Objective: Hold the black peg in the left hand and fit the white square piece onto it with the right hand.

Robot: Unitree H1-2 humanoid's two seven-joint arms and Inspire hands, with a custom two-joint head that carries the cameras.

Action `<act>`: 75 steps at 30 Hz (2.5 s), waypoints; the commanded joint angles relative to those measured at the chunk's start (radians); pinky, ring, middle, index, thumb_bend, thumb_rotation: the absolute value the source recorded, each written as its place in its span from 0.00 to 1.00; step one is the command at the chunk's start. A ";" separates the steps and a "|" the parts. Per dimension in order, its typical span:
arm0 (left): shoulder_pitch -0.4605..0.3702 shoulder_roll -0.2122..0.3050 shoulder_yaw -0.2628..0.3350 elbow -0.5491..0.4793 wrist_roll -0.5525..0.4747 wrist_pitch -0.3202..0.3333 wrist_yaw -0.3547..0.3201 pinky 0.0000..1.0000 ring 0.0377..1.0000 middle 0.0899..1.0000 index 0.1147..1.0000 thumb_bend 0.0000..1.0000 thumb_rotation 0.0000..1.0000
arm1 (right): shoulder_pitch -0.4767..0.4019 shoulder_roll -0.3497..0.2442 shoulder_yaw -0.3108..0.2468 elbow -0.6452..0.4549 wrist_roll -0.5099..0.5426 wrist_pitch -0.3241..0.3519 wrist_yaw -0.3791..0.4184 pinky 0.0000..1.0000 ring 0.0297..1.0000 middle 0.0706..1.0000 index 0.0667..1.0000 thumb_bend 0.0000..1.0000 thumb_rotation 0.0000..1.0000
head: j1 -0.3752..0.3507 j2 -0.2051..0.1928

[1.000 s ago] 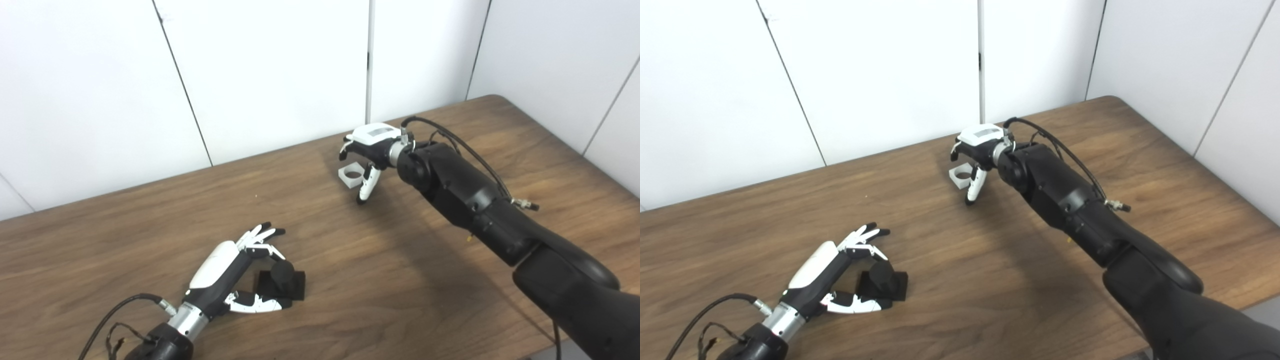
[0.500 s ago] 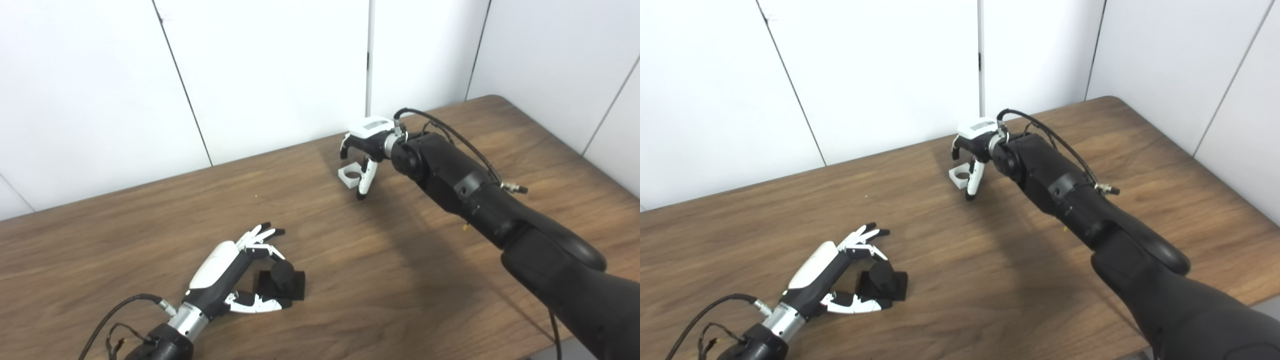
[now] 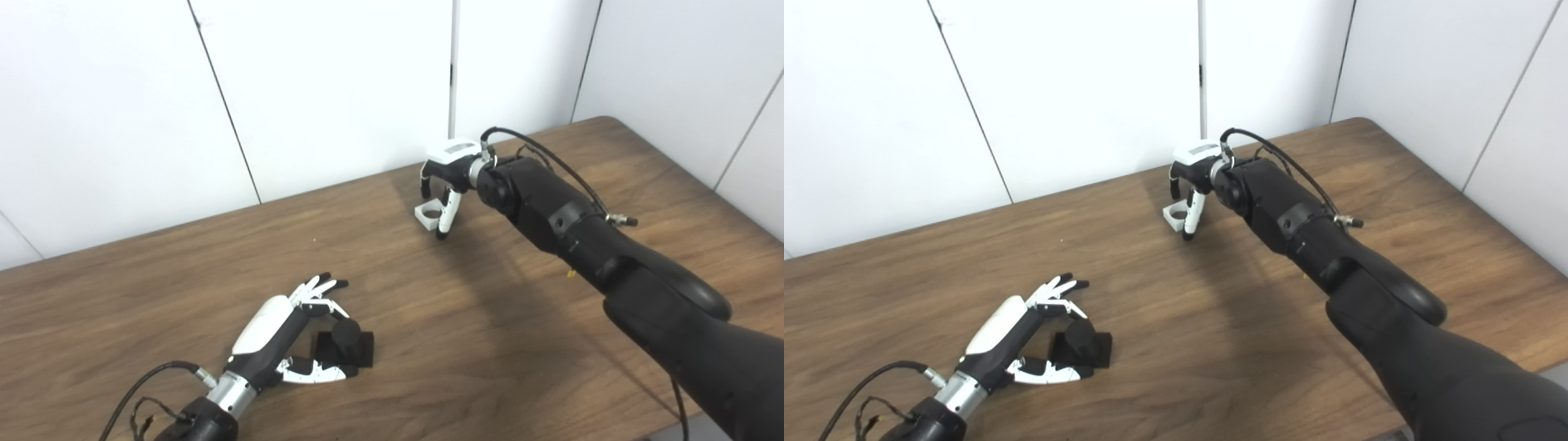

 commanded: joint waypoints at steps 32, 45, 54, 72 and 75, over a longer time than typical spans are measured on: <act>0.034 0.040 -0.024 0.039 0.076 0.047 -0.054 1.00 1.00 0.92 0.43 0.52 0.08 | 0.032 -0.072 -0.043 -0.135 0.029 -0.006 -0.081 0.98 0.95 0.84 0.44 0.52 0.14 | 0.005 0.006; 0.022 0.029 -0.031 0.067 0.100 0.048 -0.035 0.99 1.00 0.92 0.43 0.52 0.08 | 0.079 -0.119 -0.124 -0.351 0.068 -0.016 -0.033 0.97 0.95 0.83 0.44 0.52 0.14 | 0.004 0.007; 0.020 0.024 -0.037 0.059 0.108 0.070 -0.043 1.00 1.00 0.93 0.43 0.52 0.08 | 0.091 -0.158 -0.141 -0.488 0.082 -0.034 0.028 0.96 0.94 0.83 0.44 0.52 0.14 | 0.024 0.022; 0.007 0.005 -0.037 0.067 0.118 0.085 -0.040 1.00 1.00 0.93 0.43 0.52 0.08 | 0.180 -0.173 -0.179 -0.824 0.151 -0.055 0.179 0.95 0.93 0.83 0.45 0.52 0.15 | 0.100 0.050; 0.005 0.000 -0.038 0.063 0.117 0.096 -0.047 1.00 1.00 0.93 0.43 0.52 0.08 | 0.200 -0.164 -0.180 -0.876 0.169 -0.072 0.187 0.96 0.93 0.83 0.44 0.52 0.15 | 0.125 0.056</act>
